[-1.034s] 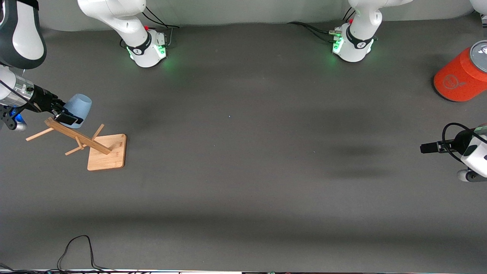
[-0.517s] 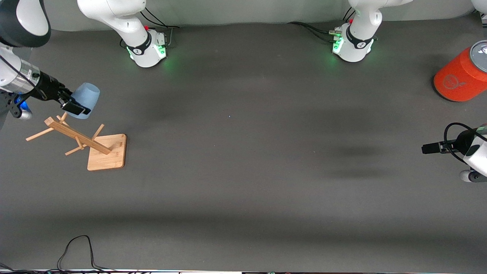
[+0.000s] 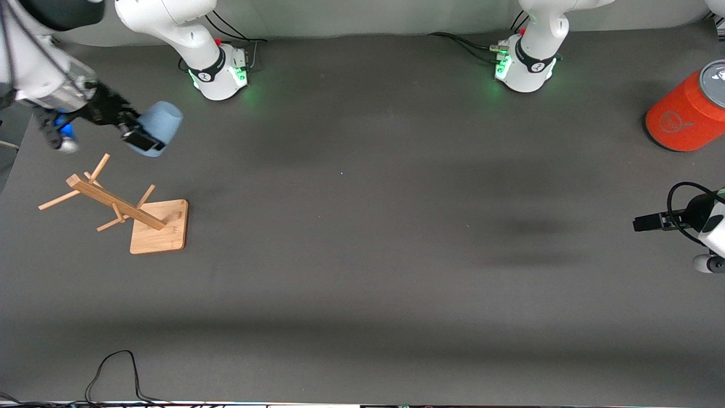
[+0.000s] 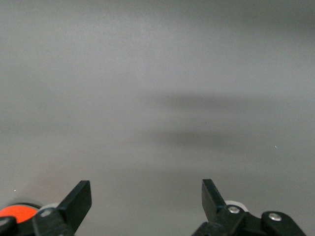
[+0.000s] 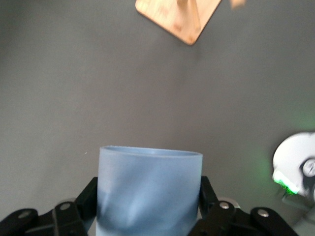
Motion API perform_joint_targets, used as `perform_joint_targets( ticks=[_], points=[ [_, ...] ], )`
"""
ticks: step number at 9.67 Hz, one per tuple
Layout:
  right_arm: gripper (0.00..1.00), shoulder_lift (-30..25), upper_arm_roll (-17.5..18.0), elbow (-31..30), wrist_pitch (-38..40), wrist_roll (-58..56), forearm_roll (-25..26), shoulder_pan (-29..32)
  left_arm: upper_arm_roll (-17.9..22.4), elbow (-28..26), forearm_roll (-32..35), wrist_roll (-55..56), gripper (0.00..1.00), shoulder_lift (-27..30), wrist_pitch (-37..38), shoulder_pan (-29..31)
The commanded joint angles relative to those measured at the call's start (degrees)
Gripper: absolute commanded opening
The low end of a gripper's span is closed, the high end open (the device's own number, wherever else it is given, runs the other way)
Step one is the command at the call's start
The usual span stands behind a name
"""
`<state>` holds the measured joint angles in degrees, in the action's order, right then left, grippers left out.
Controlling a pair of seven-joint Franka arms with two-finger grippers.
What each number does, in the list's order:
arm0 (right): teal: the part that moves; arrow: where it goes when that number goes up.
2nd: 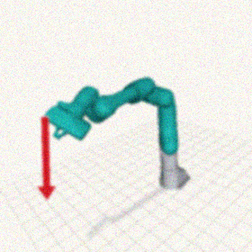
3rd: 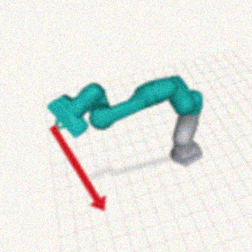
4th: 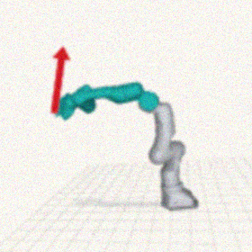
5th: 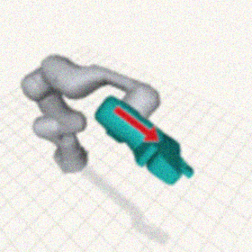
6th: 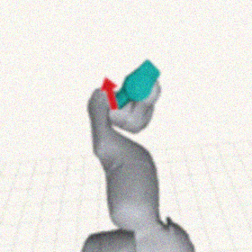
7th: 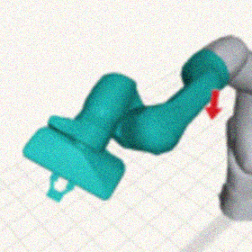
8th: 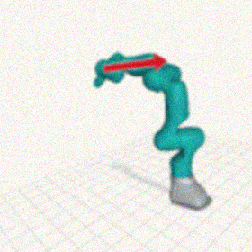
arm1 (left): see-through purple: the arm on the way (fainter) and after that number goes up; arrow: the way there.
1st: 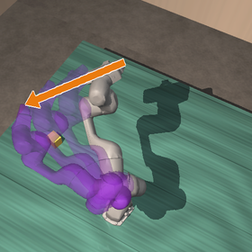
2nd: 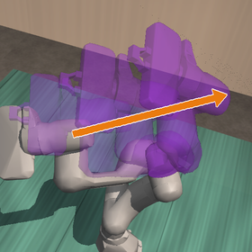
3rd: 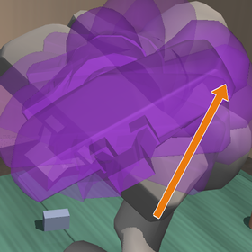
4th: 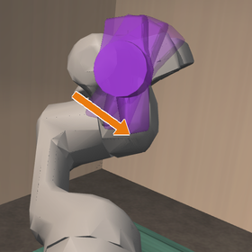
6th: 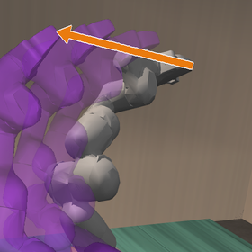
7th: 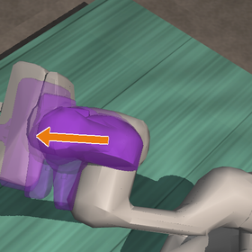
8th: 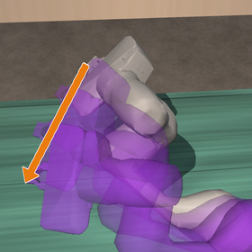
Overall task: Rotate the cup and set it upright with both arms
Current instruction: 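Lift the blue cup off the peg and carry it to mid-table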
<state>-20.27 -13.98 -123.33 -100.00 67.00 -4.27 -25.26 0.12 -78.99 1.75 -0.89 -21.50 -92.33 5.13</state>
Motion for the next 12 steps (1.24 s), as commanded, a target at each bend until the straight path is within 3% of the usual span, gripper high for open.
perform_joint_targets(
  ticks=[1,3,6,8,12],
  points=[
    [0.39,3.71,-0.43,4.12,-0.89,15.02,-0.13,-10.2,0.15,2.26,0.18,-0.69,1.0,-1.61,0.48,-0.38],
    [0.39,12.92,-0.43,11.66,-3.0,30.04,-0.22,-19.69,0.15,1.99,0.18,-0.69,1.0,-1.7,0.48,-0.38],
    [0.39,31.8,-0.43,28.43,-5.03,50.18,-0.65,-30.08,0.15,1.82,0.45,-0.6,1.0,-1.7,1.35,-0.47],
    [0.38,43.41,-0.43,39.08,-5.12,58.04,-1.18,-33.61,0.15,1.47,0.8,-0.6,1.0,-2.4,2.06,-0.29],
    [0.36,61.0,-0.43,50.88,-10.28,69.11,-3.91,-37.4,0.15,1.64,0.89,-0.78,1.0,-2.84,3.38,-0.46]
  ],
)
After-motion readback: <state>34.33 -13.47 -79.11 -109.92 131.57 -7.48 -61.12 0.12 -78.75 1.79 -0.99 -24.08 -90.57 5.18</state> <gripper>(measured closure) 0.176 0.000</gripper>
